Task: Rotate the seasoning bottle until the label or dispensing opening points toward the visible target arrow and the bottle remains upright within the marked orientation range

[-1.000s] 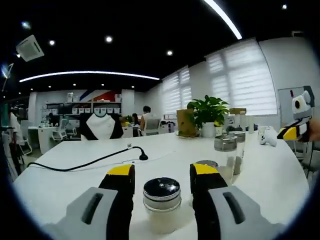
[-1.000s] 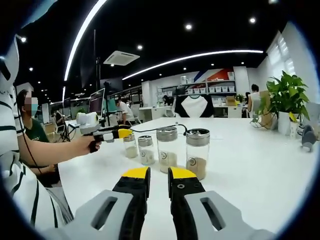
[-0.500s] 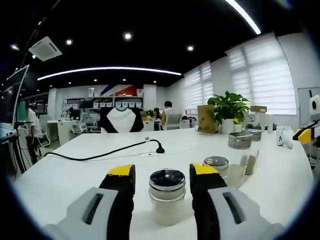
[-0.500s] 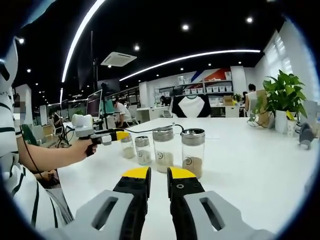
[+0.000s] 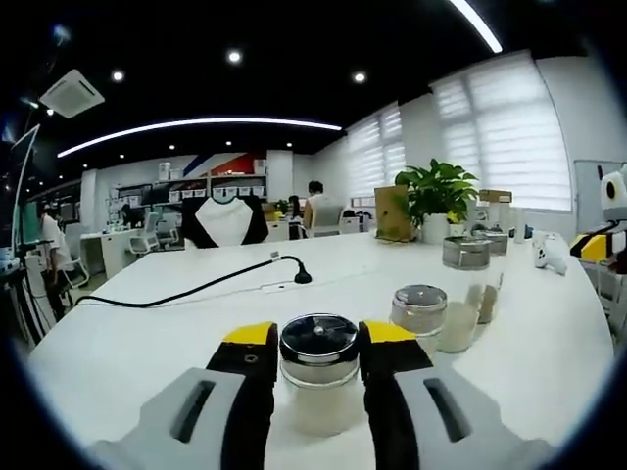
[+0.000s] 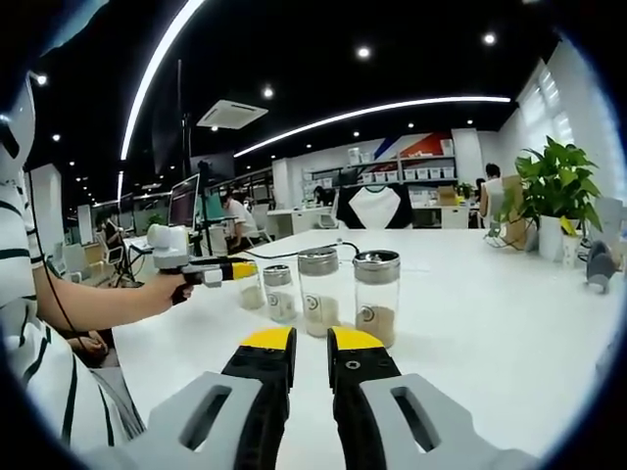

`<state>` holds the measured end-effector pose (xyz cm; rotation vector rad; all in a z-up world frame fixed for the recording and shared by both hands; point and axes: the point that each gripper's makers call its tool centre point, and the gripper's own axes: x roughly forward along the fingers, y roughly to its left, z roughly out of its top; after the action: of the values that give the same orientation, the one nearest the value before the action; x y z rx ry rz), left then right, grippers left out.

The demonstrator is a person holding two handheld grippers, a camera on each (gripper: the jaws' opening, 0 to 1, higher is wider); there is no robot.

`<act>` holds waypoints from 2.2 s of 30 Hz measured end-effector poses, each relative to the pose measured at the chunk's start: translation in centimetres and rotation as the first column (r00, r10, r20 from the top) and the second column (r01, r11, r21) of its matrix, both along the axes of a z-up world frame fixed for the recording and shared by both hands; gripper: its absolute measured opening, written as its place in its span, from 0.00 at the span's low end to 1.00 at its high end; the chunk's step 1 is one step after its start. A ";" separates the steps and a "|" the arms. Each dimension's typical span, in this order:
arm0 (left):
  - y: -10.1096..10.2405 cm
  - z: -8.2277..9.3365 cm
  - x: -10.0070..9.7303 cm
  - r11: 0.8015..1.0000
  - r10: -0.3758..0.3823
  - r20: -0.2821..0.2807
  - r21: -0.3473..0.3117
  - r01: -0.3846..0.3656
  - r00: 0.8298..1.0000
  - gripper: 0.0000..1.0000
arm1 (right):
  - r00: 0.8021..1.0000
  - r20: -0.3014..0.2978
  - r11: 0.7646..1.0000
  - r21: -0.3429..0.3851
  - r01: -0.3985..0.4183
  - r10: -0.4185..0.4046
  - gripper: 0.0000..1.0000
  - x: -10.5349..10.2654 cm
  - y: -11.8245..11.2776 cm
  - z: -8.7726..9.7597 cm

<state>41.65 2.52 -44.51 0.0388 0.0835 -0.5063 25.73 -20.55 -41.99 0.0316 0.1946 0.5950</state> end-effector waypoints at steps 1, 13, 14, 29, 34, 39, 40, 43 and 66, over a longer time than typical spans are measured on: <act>0.0 0.0 -0.1 1.000 -0.001 0.004 0.009 0.001 1.000 0.34 | 1.000 0.000 1.000 -0.002 -0.001 0.001 0.10 0.0 0.0 0.0; -0.2 0.0 -0.5 0.996 -0.093 -0.021 0.002 0.093 0.995 0.33 | 1.000 -0.008 1.000 -0.005 -0.006 0.006 0.10 0.1 0.2 -0.3; -0.2 0.0 -0.5 0.995 -0.100 -0.024 -0.003 0.100 0.995 0.33 | 1.000 -0.008 1.000 -0.004 -0.005 0.005 0.10 0.2 0.2 -0.3; -1.2 0.0 -1.5 0.934 -0.358 -0.038 -0.003 0.358 0.933 0.33 | 1.000 -0.018 1.000 -0.009 -0.013 0.013 0.10 0.5 0.7 -0.4; -1.4 0.0 -1.5 0.900 -0.436 -0.051 -0.007 0.437 0.898 0.33 | 1.000 -0.020 1.000 -0.023 -0.019 0.019 0.10 0.5 0.9 -0.4; -1.3 -0.1 -1.4 0.855 -0.519 -0.058 -0.017 0.519 0.853 0.33 | 1.000 -0.019 0.999 -0.031 -0.022 0.021 0.10 0.7 1.1 -0.2; -1.0 -0.2 -1.2 0.848 -0.530 -0.053 -0.018 0.530 0.846 0.33 | 1.000 -0.019 0.999 -0.037 -0.024 0.024 0.10 0.7 1.1 -0.2; -0.8 -0.3 -1.0 0.827 -0.562 -0.059 -0.025 0.561 0.825 0.33 | 1.000 -0.016 0.999 -0.045 -0.027 0.026 0.10 0.7 1.3 0.0; -0.1 -0.3 -0.6 0.952 -0.293 -0.036 -0.104 0.288 0.955 0.40 | 0.999 0.008 0.998 -0.029 -0.049 0.049 0.12 0.3 2.3 1.0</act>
<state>41.09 2.40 -44.76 -0.0592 0.1035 -0.8062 26.03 -18.23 -41.02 -0.0036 0.1954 0.6412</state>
